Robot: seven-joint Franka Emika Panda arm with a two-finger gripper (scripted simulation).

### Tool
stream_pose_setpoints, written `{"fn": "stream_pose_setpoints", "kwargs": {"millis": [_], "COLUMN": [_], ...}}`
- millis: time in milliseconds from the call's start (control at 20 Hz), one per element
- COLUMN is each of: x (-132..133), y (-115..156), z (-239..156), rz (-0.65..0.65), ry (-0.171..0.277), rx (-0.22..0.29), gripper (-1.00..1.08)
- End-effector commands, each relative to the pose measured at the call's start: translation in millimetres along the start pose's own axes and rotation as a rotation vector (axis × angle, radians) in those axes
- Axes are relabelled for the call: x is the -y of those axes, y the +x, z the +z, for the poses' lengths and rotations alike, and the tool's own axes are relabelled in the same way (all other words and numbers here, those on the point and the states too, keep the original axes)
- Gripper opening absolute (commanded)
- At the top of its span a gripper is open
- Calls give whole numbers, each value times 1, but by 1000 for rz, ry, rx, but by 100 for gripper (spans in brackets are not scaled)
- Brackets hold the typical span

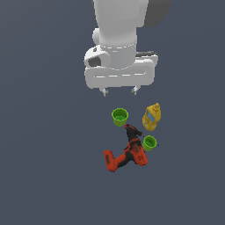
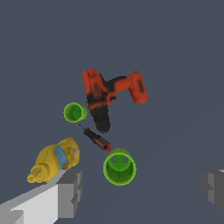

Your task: Pick up a designated object from a clutter of objects.

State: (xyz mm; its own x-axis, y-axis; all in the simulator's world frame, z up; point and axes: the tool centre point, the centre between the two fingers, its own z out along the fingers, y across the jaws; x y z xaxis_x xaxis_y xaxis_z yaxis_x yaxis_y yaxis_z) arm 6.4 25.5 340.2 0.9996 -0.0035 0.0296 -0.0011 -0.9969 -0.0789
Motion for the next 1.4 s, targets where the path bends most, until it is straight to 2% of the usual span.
{"fn": "stream_pose_setpoints", "kwargs": {"millis": [0,250,700,1000,1350], "x": [2,9,23,31,37], "y": [0,1,4,7,11], "z": [8,27,71,98,129], "rz": [-9,-30,-65,-75,-70], "ry": [29,111,304,430,567], "rx": [11,34,60,53,22], "gripper": [108,108,108,108,108]}}
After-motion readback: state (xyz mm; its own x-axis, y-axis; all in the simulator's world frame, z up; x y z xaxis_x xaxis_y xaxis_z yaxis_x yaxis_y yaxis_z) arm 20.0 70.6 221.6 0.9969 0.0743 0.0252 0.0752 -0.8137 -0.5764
